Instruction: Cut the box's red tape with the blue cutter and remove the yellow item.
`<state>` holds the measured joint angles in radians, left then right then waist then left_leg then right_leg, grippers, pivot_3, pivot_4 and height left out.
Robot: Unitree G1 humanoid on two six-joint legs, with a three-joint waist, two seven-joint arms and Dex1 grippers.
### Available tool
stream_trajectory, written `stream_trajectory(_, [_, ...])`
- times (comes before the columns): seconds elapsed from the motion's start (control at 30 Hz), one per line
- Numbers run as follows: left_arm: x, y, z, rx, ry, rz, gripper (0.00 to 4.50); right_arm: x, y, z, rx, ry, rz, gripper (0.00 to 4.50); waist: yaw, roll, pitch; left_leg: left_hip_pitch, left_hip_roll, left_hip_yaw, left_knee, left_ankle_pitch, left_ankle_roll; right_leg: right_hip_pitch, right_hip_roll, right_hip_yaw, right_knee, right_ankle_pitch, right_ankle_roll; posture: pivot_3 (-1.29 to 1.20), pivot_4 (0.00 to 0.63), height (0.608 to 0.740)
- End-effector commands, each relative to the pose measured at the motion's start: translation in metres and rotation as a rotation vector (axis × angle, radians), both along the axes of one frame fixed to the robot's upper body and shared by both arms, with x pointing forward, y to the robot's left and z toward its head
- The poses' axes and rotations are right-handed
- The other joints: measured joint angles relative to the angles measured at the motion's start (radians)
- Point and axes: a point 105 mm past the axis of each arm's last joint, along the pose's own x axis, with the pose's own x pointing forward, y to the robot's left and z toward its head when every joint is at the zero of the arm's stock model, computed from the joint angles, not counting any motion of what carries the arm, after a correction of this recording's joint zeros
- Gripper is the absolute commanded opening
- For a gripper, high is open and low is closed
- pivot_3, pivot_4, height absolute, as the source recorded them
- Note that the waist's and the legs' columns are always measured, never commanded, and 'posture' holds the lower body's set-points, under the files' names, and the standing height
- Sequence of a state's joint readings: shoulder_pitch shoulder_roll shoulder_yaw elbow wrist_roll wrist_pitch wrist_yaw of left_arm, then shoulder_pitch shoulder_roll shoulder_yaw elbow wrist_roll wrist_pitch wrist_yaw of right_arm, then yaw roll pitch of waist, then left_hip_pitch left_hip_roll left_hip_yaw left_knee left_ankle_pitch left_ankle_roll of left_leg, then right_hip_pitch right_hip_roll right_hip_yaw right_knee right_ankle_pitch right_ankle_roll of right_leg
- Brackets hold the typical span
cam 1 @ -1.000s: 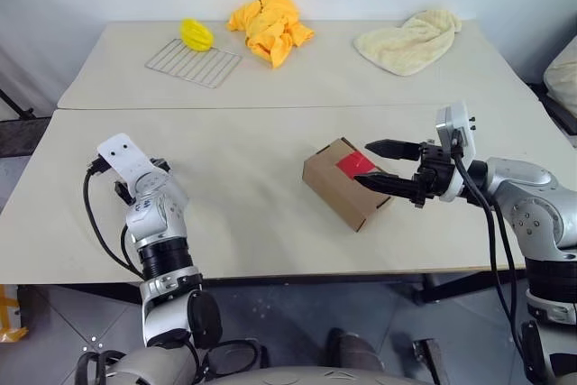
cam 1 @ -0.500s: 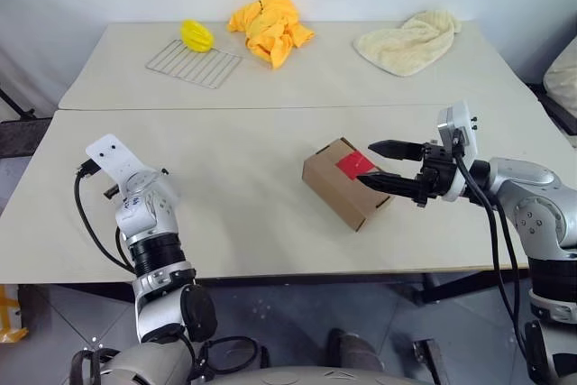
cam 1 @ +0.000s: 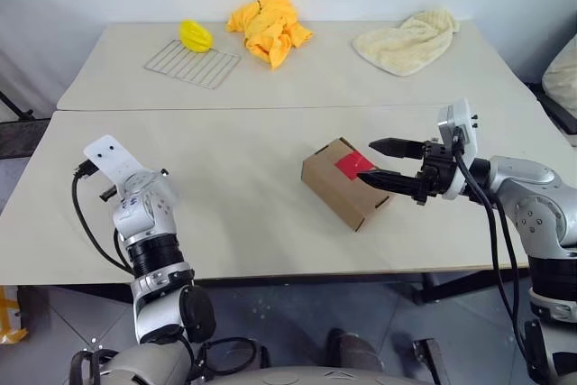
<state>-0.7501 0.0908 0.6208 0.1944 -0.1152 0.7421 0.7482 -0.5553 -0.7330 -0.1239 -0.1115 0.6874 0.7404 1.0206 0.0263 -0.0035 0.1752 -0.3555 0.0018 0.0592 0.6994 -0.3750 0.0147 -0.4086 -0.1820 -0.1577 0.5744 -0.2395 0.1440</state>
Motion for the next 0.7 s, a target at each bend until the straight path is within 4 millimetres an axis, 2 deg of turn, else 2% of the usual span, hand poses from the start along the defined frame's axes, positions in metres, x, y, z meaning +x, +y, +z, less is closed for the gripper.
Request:
stream_trajectory(0.03, [-0.012,0.004,-0.022,-0.041,0.07,0.006,0.94,-0.001,-0.002,0.013,0.006,-0.052,-0.001,4.5,-0.001,0.0,0.0,0.0,0.0,0.0,0.0,0.0,0.0,0.0,0.0,0.0,0.0,0.0,0.0,0.0,0.15,0.74])
stream_trajectory(0.13, [-0.019,0.007,-0.021,-0.013,0.081,-0.021,0.94,-0.002,-0.002,0.013,0.006,-0.054,-0.003,4.5,-0.004,0.0,0.0,0.001,0.0,0.001,-0.001,0.0,0.0,0.0,0.0,0.001,0.0,0.0,0.0,0.0,0.15,0.74])
stream_trajectory(0.37, [-0.025,-0.003,-0.014,0.04,0.013,-0.292,0.94,-0.004,-0.004,0.015,0.009,-0.057,-0.009,4.5,-0.003,0.0,0.0,0.001,0.0,0.002,-0.001,0.0,0.0,0.0,0.0,0.001,0.0,0.0,0.0,0.0,0.15,0.74])
stream_trajectory(0.57, [-0.035,-0.004,-0.007,0.111,0.039,-0.476,0.94,-0.002,-0.005,0.014,0.012,-0.056,-0.015,4.5,0.0,0.0,0.0,0.001,0.0,0.002,0.0,0.0,-0.001,0.0,0.0,0.001,0.0,0.0,0.0,0.0,0.15,0.74])
stream_trajectory(0.63, [-0.036,-0.004,-0.005,0.116,0.038,-0.493,0.6,-0.002,-0.004,0.014,0.013,-0.055,-0.015,4.5,0.0,0.0,0.0,0.001,0.0,0.002,0.0,0.0,-0.001,0.0,0.0,0.001,0.0,0.0,0.0,0.0,0.15,0.74])
stream_trajectory(0.7, [-0.035,-0.009,-0.001,0.139,0.033,-0.546,0.46,-0.001,-0.003,0.013,0.016,-0.053,-0.015,4.5,0.001,0.0,0.0,0.001,0.0,0.002,0.0,0.0,-0.001,0.0,0.0,0.001,0.0,0.0,0.0,0.0,0.15,0.74])
